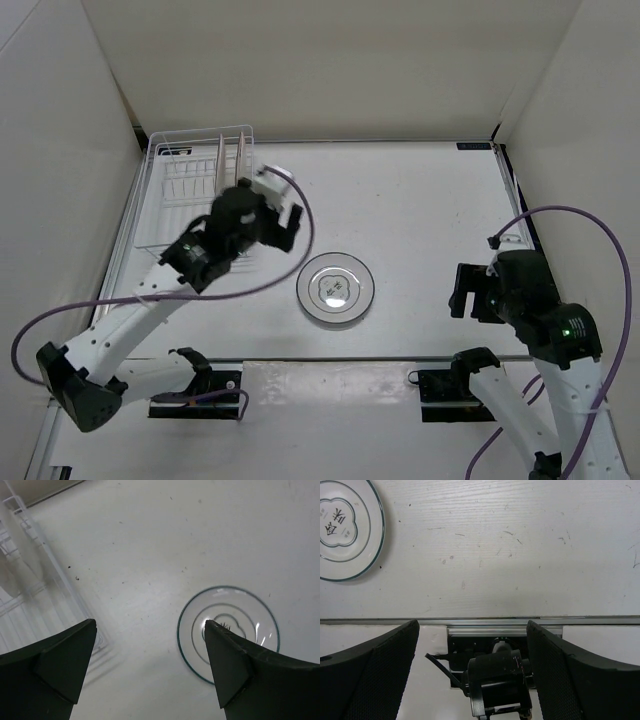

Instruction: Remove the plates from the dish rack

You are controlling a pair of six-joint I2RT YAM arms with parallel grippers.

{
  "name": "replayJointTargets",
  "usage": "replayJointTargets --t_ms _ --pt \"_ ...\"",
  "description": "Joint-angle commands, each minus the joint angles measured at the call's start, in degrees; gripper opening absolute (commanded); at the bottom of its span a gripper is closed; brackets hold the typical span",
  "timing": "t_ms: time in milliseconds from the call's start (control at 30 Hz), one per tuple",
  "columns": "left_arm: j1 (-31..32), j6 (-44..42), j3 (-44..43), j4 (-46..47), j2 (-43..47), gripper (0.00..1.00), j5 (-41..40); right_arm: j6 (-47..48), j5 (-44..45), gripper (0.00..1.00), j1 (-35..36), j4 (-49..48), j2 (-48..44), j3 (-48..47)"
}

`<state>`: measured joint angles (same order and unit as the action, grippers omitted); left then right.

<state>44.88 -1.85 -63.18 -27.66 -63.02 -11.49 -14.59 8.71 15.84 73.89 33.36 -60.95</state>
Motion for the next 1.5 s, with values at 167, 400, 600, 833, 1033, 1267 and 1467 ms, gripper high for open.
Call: replayJointTargets --t_ms 167,400,600,833,1033,1267,1467 --pt "-32.02 19.15 -5.56 -3.9 1.33 0.99 24.83 0.26 2.27 0.89 0.07 -2.07 3.99 1.35" --pt "-41.1 23.03 -4.94 6.81 -5.7 0.99 30.99 -0.26 6.04 0.89 0.07 -1.38 6.89 1.27" --pt "-46.46 25.49 -6.34 15.35 -13.25 0.99 30.38 -0.97 9.75 0.89 0.07 -3.22 6.98 2.32" --pt "-47.96 23.38 -17.99 19.75 -24.41 0.96 28.54 -0.35 9.57 0.89 0.25 -3.66 9.09 2.85" --pt "-47.87 20.75 -32.87 15.98 -38.63 0.82 29.41 -1.32 11.33 0.89 0.16 -3.49 6.28 2.76" --pt "-47.61 16.89 -41.14 11.76 -45.25 0.74 27.48 -1.49 11.42 0.89 0.16 -3.49 6.89 2.76" --pt "-47.78 16.0 -37.82 12.19 -46.49 0.73 27.22 -1.14 10.89 0.89 0.16 -3.32 8.03 2.76"
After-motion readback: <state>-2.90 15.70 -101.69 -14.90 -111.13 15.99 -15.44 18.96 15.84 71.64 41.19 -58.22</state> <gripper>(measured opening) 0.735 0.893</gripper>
